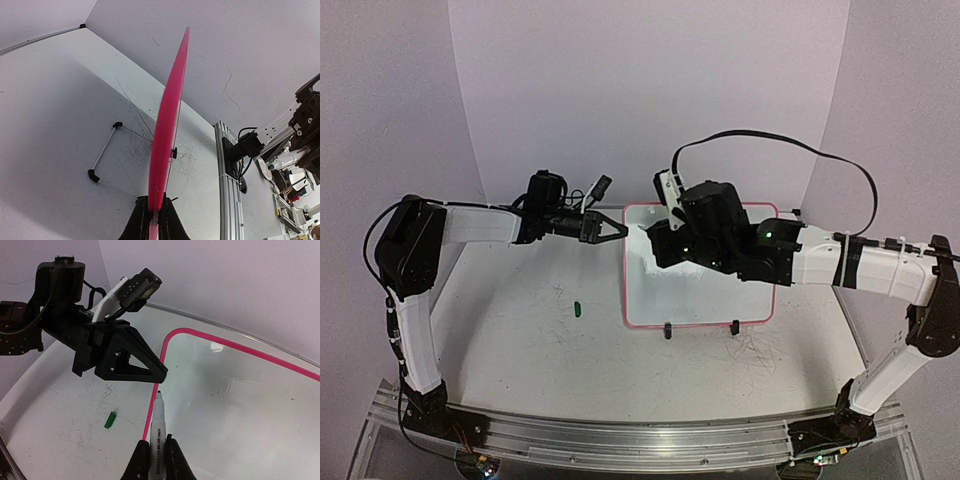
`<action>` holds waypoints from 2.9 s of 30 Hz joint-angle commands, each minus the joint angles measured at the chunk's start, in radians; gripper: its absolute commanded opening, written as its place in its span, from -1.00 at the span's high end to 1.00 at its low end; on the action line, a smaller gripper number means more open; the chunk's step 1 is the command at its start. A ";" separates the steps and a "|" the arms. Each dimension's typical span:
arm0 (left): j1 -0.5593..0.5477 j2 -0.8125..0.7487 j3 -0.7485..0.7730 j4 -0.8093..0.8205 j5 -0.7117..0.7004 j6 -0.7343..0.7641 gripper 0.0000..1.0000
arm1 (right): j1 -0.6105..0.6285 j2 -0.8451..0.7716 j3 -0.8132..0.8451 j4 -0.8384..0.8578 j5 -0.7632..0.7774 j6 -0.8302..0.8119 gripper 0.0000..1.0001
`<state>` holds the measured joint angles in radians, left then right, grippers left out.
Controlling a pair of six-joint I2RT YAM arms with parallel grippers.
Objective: Write a sentence on the whiteboard
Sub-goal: Hold the whiteboard at the center of the board, then pick up the sentence from the whiteboard.
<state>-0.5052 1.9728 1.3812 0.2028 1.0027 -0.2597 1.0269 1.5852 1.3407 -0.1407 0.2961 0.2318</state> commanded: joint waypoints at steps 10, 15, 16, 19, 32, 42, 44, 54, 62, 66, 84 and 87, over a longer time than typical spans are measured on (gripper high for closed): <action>-0.006 -0.006 0.005 0.011 0.005 0.056 1.00 | 0.013 -0.111 -0.088 0.035 -0.022 0.030 1.00; -0.006 -0.006 0.007 0.011 0.001 0.074 1.00 | 0.012 -0.128 -0.103 0.039 -0.021 0.033 1.00; -0.006 -0.007 0.000 0.012 0.000 0.079 0.99 | 0.013 -0.128 -0.107 0.039 -0.021 0.034 1.00; -0.005 -0.012 -0.010 0.012 -0.007 0.085 0.94 | 0.014 -0.130 -0.118 0.039 -0.022 0.043 1.00; -0.005 -0.008 -0.008 0.011 -0.013 0.060 0.55 | 0.036 -0.137 -0.149 0.038 -0.015 0.051 1.00; -0.006 0.005 -0.003 0.010 -0.003 0.051 0.45 | 0.052 -0.128 -0.154 0.018 0.044 0.054 1.00; -0.006 0.007 -0.002 0.010 0.001 0.050 0.47 | 0.053 -0.128 -0.151 0.018 0.057 0.055 1.00; -0.006 0.018 -0.004 0.010 0.002 0.054 0.50 | 0.051 -0.034 -0.046 0.017 0.139 0.045 1.00; -0.010 0.025 -0.001 0.012 0.005 0.049 0.59 | 0.042 0.060 0.054 0.021 0.162 0.021 1.00; -0.017 0.021 -0.007 0.014 -0.003 0.056 0.66 | 0.027 0.079 0.070 0.027 0.150 0.023 1.00; -0.035 0.009 -0.022 0.014 -0.020 0.080 0.92 | 0.022 0.154 0.121 0.041 0.172 0.002 1.00; -0.035 0.009 -0.024 0.014 -0.028 0.081 0.99 | 0.017 0.164 0.128 0.041 0.179 0.009 1.00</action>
<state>-0.5358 1.9949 1.3659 0.2096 1.0014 -0.2050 1.0509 1.7337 1.4177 -0.1207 0.4361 0.2396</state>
